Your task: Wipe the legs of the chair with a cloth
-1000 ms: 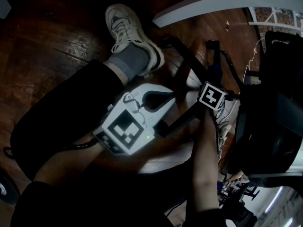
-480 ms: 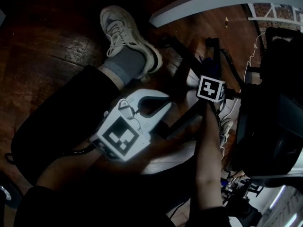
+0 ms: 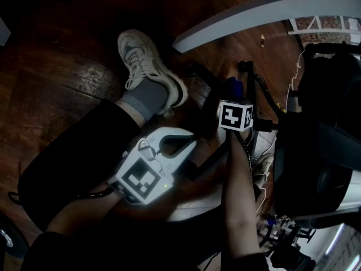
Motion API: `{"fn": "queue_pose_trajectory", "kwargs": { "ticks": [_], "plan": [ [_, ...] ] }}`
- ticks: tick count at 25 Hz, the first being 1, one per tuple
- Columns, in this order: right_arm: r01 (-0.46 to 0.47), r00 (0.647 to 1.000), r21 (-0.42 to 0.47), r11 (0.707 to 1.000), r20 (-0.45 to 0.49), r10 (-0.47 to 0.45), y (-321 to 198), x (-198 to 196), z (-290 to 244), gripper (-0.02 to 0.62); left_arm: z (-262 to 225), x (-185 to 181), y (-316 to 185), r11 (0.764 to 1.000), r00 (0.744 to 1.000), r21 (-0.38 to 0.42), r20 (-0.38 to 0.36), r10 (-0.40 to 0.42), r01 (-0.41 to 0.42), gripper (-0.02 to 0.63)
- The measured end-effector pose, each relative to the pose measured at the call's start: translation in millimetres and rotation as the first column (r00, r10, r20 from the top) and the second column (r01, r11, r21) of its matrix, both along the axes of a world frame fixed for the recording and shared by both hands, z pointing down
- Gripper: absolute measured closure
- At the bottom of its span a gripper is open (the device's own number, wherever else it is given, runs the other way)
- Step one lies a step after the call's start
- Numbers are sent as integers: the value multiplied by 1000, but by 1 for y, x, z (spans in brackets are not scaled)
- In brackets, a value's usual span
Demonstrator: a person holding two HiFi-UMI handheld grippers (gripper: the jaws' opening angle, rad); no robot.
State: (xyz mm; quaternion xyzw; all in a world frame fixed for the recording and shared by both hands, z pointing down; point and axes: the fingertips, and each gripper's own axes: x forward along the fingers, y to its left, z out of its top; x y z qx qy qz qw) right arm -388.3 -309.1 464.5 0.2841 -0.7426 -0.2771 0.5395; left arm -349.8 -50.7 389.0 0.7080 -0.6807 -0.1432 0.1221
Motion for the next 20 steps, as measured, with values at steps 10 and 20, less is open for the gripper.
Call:
{"fn": "queue_pose_trajectory", "kwargs": {
  "ticks": [10,20],
  "plan": [
    [70,997,-16,997,14,-70,20,-30,9,512,2,6,3,1000,999,5,34,29,-29,601],
    [143,990,-20,990,0,-143,41,-50,21,512,4,8,4,999,999,12,28,37,-37,601]
  ]
}}
